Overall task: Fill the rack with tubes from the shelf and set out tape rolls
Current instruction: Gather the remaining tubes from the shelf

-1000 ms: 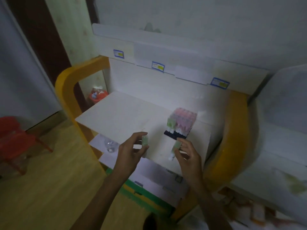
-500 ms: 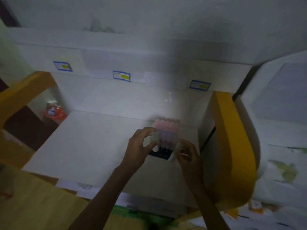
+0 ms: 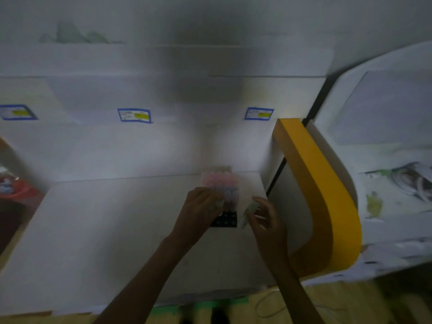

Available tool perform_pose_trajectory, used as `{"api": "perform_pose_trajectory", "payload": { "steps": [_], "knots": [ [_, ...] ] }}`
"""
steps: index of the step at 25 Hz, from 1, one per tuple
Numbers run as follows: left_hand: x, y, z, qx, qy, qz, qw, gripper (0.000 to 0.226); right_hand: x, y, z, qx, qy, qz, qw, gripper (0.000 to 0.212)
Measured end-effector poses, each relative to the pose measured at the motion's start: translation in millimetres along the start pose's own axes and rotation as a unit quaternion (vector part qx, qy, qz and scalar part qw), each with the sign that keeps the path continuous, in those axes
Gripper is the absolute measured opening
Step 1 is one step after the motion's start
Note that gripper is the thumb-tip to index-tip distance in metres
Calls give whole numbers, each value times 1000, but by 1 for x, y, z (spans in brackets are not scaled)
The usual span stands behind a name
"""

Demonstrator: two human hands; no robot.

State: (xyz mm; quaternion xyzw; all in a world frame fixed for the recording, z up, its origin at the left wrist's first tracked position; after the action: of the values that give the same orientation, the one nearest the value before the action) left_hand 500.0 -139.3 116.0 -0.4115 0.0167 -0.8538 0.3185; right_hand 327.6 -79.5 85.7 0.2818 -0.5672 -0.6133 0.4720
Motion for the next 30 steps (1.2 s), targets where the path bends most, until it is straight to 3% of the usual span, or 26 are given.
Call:
{"api": "perform_pose_trajectory", "payload": {
  "steps": [8, 14, 22, 27, 30],
  "knots": [
    [2, 3, 0, -11, 21, -59, 998, 12, 6, -2, -7, -6, -21, -4, 1000, 35],
    [7, 11, 6, -11, -11, 26, 1000, 38, 15, -3, -17, -26, -16, 31, 999, 32],
    [-2, 19, -5, -25, 41, 46, 998, 22, 12, -23, -31, -71, -10, 31, 997, 29],
    [-18, 31, 10, 16, 91, 80, 992, 48, 11, -36, -35, -61, -65, 17, 996, 26],
    [-28, 41, 17, 17, 121, 114, 986, 63, 5, -25, -43, -85, -5, 24, 996, 30]
  ]
}}
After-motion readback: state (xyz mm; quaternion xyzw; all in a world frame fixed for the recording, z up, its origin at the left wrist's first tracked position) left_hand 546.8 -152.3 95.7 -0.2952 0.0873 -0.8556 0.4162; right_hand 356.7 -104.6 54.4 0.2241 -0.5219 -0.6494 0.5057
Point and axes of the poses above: each hand's wrist, its own x-axis towards the middle knuckle, its own z-axis out of the back of the hand, y = z × x, the point moved 9 cm from there along x, towards the middle knuckle
